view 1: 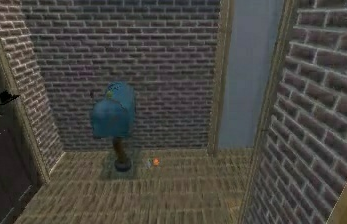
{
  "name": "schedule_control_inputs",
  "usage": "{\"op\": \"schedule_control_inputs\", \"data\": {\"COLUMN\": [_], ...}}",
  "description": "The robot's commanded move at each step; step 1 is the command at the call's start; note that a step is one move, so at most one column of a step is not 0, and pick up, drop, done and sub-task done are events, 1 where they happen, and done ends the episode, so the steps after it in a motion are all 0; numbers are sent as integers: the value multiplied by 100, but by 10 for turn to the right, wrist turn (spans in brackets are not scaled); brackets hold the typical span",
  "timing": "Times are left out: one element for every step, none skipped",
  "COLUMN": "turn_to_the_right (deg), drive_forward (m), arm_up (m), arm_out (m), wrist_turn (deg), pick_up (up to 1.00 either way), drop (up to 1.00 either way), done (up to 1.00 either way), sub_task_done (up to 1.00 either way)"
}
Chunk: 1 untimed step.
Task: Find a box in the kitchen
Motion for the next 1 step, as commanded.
{"op": "schedule_control_inputs", "data": {"turn_to_the_right": [-120], "drive_forward": [0], "arm_up": [0], "arm_out": [0], "wrist_turn": [0], "pick_up": [0], "drop": [0], "done": [0], "sub_task_done": [0]}}
